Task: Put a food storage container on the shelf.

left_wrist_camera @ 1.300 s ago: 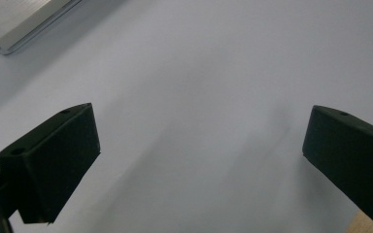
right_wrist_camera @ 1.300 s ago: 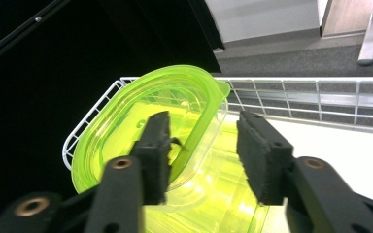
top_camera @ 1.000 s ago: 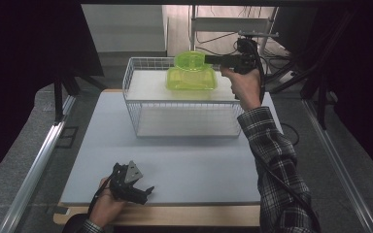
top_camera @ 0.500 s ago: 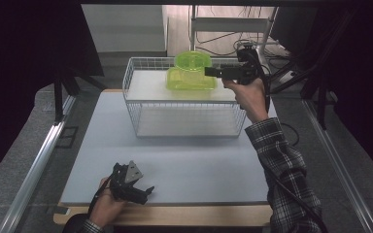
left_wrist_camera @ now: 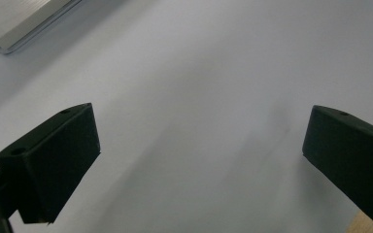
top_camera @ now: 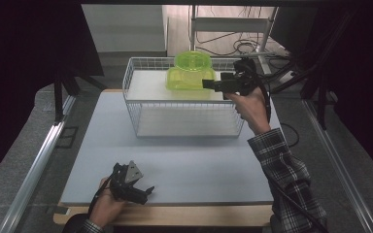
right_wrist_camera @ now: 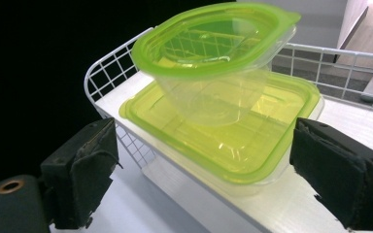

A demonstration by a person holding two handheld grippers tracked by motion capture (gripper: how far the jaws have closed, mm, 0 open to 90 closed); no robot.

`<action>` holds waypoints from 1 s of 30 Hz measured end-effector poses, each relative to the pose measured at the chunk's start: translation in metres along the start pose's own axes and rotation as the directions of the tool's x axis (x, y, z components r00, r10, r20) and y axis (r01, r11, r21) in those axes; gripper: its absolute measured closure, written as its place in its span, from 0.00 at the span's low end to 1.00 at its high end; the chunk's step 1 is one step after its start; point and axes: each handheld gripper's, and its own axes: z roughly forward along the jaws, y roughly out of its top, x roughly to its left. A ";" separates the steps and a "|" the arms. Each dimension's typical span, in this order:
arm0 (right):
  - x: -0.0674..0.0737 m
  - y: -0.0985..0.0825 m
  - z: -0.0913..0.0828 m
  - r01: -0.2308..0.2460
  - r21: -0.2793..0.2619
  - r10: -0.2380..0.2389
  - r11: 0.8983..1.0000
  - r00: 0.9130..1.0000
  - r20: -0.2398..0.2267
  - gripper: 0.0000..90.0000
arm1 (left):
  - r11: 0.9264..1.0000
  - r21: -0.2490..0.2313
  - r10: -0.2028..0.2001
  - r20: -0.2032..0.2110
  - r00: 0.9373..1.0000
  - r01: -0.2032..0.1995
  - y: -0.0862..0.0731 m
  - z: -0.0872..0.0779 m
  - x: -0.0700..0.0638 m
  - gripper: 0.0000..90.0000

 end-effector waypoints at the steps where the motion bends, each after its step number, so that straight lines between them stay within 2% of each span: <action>1: 0.001 -0.001 0.000 0.008 0.001 -0.008 1.000 1.000 0.003 0.11 | 1.000 0.000 0.000 0.000 1.000 0.000 0.000 0.000 0.000 0.00; 9: 0.005 -0.015 -0.003 0.057 0.018 -0.057 0.998 0.998 0.014 0.08 | 1.000 0.001 -0.001 0.002 1.000 0.001 0.000 0.000 0.000 0.00; 16: 0.008 -0.028 -0.003 0.081 0.026 -0.081 0.996 0.997 0.008 0.07 | 1.000 0.000 -0.001 0.002 1.000 0.001 0.000 0.001 -0.001 0.00; 23: 0.009 -0.041 -0.004 0.070 0.042 -0.070 0.997 0.998 0.000 0.06 | 1.000 0.000 0.003 0.001 1.000 -0.003 0.000 0.001 -0.001 0.00; 30: 0.008 -0.056 -0.005 0.074 0.056 -0.075 0.996 0.997 0.012 0.05 | 1.000 0.007 0.008 0.001 1.000 -0.008 0.000 0.001 -0.001 0.00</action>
